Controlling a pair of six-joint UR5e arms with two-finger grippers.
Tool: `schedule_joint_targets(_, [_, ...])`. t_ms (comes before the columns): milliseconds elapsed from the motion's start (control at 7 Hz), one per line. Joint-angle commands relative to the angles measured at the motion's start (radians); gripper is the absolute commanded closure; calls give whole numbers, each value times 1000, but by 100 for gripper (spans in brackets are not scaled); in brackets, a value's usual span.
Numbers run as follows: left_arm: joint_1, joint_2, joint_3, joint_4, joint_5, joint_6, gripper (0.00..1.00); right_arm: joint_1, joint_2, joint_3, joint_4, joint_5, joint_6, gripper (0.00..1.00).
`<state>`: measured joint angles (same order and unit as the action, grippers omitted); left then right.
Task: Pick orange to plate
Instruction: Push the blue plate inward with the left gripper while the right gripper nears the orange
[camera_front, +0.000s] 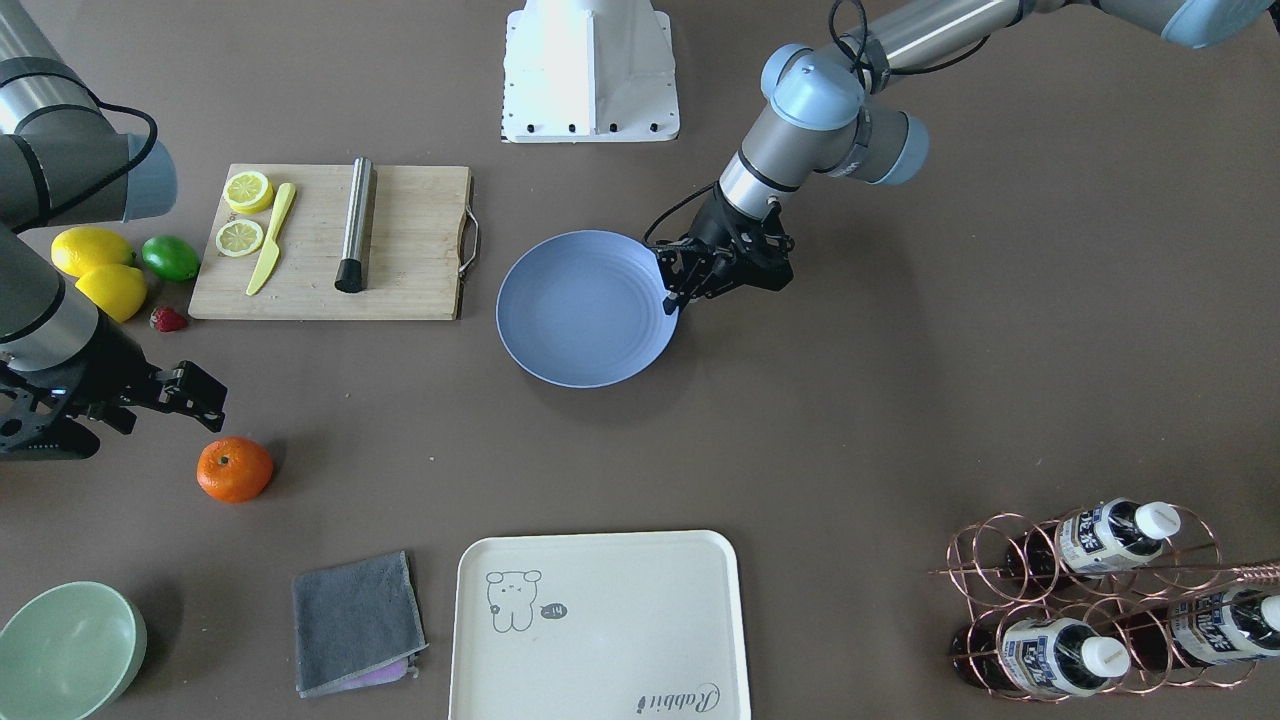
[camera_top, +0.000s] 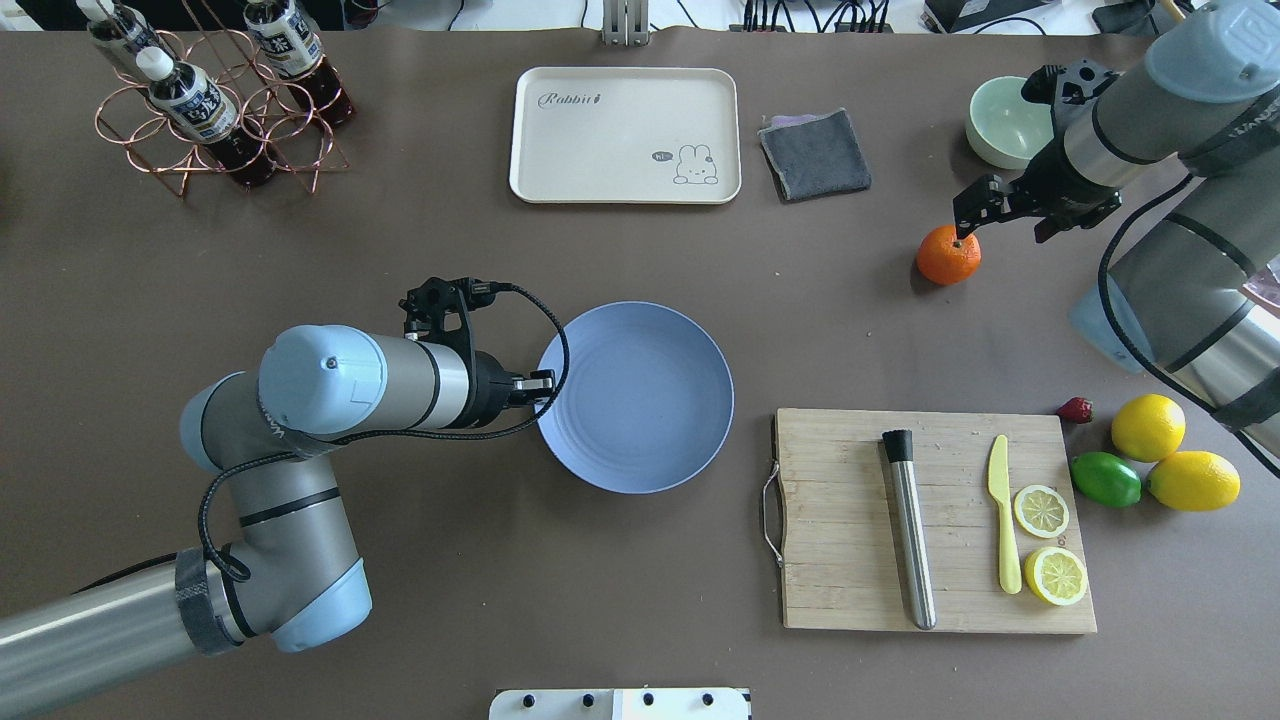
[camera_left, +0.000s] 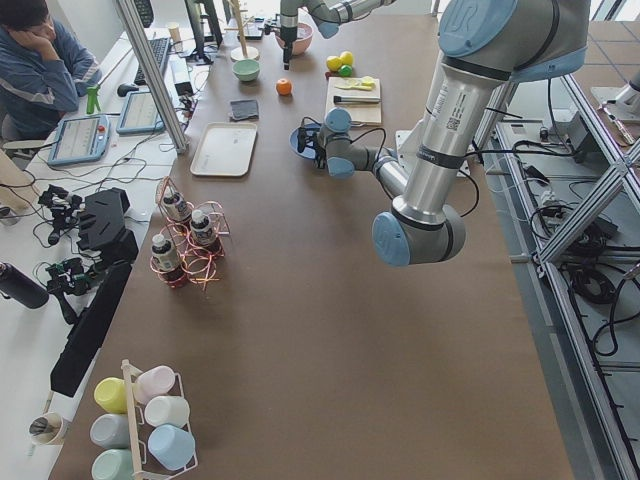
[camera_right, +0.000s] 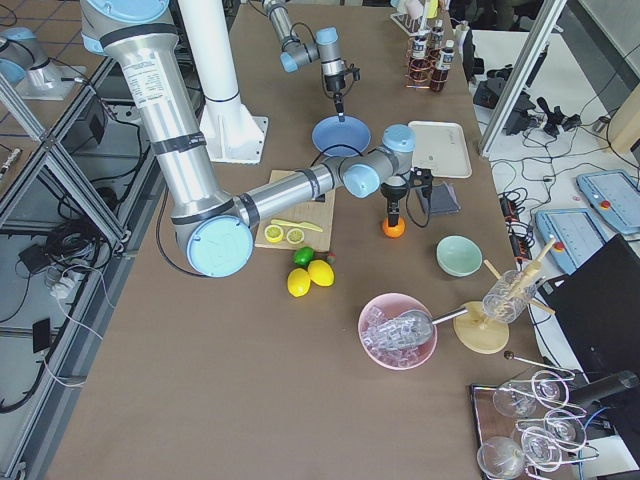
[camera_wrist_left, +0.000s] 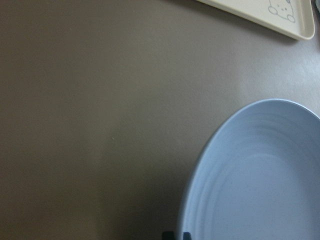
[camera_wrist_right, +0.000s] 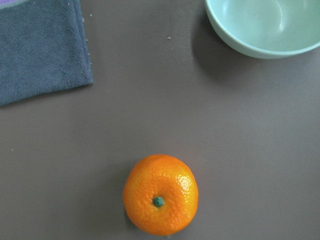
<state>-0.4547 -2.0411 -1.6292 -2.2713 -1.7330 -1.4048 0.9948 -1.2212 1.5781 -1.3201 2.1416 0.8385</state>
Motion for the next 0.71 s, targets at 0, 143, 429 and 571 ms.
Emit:
schedule_joint_targets(0, [19, 5, -1, 6, 15, 12, 3, -34, 54, -67, 2, -43, 19, 1])
schedule_joint_targets(143, [21, 7, -3, 6, 17, 15, 2, -36, 63, -78, 1, -43, 17, 1])
schedule_joint_targets(429, [19, 9, -6, 6, 18, 16, 2, -36, 97, -127, 2, -43, -16, 0])
schedule_joint_targets(571, [19, 7, -8, 6, 18, 15, 2, -36, 95, -130, 5, -42, -18, 0])
